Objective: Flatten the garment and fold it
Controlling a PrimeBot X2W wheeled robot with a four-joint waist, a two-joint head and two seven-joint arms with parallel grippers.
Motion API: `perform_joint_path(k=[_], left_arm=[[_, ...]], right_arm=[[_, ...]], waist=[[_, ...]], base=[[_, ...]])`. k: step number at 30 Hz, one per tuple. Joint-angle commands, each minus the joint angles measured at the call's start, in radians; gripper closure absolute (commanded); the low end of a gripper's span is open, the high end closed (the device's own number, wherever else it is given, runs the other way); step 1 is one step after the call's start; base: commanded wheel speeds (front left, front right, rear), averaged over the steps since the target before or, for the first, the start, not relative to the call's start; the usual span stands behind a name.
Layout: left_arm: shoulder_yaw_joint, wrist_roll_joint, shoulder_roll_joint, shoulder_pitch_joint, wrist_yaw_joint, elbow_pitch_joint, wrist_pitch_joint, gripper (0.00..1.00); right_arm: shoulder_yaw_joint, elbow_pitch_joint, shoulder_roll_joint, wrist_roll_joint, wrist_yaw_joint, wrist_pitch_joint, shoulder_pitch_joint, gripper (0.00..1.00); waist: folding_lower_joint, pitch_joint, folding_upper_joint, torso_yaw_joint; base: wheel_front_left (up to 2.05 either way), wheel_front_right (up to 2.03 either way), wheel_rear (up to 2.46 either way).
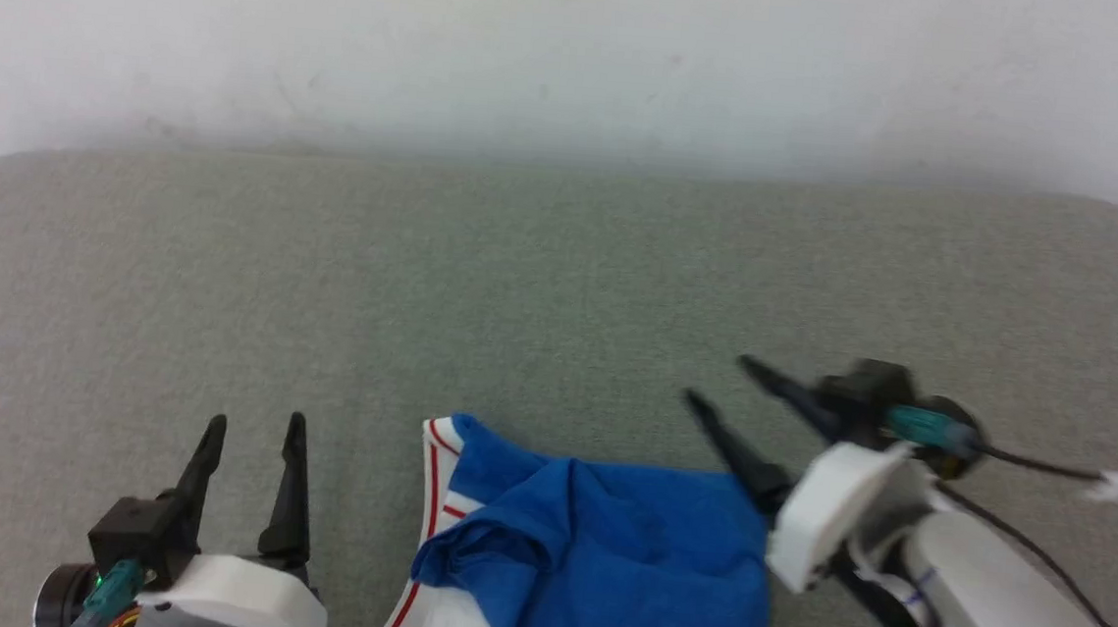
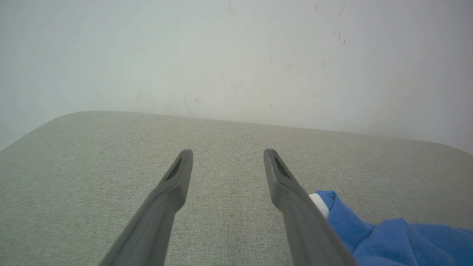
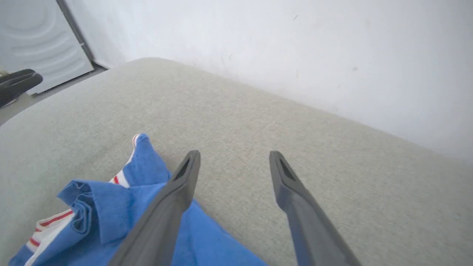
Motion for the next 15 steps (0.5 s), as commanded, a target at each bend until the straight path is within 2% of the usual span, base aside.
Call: perform_joint_path(k=[1, 4, 8, 12, 15], left_arm=[[0.01, -0.011, 0.004, 0.019, 0.01, 0.002, -0.007, 0.0], [0.018, -0.012, 0.005, 0.035, 0.016, -0.001, -0.008, 0.0], [0.032, -0.015, 0.001, 0.055, 0.024, -0.006, -0.011, 0.0], [0.049, -0.02, -0.002, 0.076, 0.025, -0.009, -0.012, 0.0], [0.059, -0.021, -0.004, 0.087, 0.025, -0.01, -0.013, 0.0]], right_arm=[[-0.087, -0.008, -0.012, -0.075, -0.001, -0.062, 0.057, 0.0], [-0.249, -0.04, -0.014, -0.177, -0.001, -0.128, 0.145, 0.0], [-0.454, -0.125, 0.009, -0.269, -0.001, -0.156, 0.279, 0.0], [-0.604, -0.243, 0.058, -0.322, -0.001, -0.13, 0.413, 0.0], [-0.693, -0.304, 0.101, -0.318, -0.001, -0.068, 0.497, 0.0]], waist=[[0.0001, -0.045, 0.0001, -0.055], [0.0001, -0.055, 0.0001, -0.079], [0.0001, -0.067, 0.0001, -0.101], [0.0001, -0.078, 0.0001, -0.119], [0.0001, -0.081, 0.0001, -0.126]], base=[[0.0, 0.0, 0.0], [0.0, 0.0, 0.0], [0.0, 0.0, 0.0], [0.0, 0.0, 0.0], [0.0, 0.0, 0.0]])
